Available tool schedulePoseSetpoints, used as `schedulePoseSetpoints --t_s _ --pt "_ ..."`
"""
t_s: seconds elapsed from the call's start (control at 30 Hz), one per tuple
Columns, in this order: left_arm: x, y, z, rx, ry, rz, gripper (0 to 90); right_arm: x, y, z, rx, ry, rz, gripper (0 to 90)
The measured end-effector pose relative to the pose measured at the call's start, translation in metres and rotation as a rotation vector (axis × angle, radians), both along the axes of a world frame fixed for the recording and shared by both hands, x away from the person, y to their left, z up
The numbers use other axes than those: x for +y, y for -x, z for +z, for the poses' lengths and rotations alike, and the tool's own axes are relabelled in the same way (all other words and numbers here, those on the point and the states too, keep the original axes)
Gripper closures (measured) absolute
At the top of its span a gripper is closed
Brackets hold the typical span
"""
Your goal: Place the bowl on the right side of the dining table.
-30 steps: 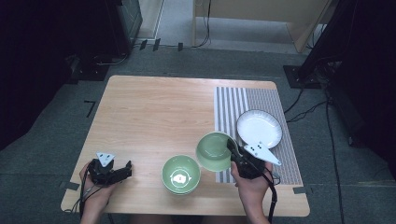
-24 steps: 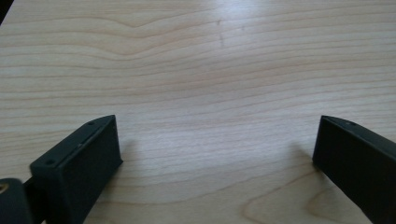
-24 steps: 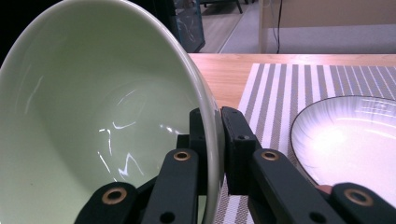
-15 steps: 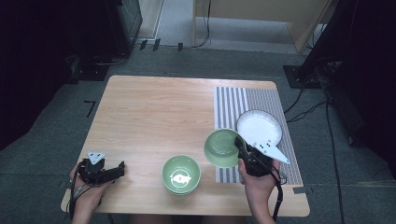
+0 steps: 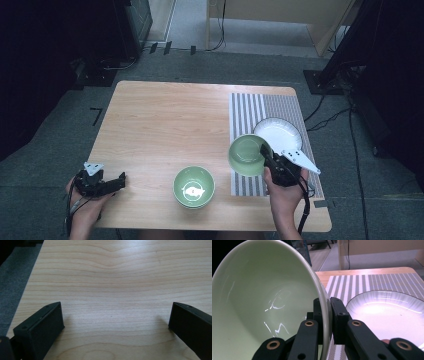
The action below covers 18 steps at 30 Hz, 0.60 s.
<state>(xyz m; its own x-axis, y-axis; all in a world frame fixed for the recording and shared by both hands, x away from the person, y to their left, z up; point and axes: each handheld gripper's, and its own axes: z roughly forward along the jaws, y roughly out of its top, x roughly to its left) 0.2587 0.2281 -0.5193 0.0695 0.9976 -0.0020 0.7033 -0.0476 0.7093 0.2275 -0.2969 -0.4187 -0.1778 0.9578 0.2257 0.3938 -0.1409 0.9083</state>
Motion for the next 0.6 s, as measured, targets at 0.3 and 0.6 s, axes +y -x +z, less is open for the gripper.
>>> schedulePoseSetpoints --t_s 0.3,0.6 --pt "0.009 0.001 0.0 0.002 -0.001 0.007 0.0 -0.019 -0.004 -0.002 0.008 -0.011 -0.048 84.7" --pt "0.012 0.001 0.0 0.002 -0.002 0.01 0.0 -0.039 -0.007 -0.004 0.014 -0.028 -0.097 84.8"
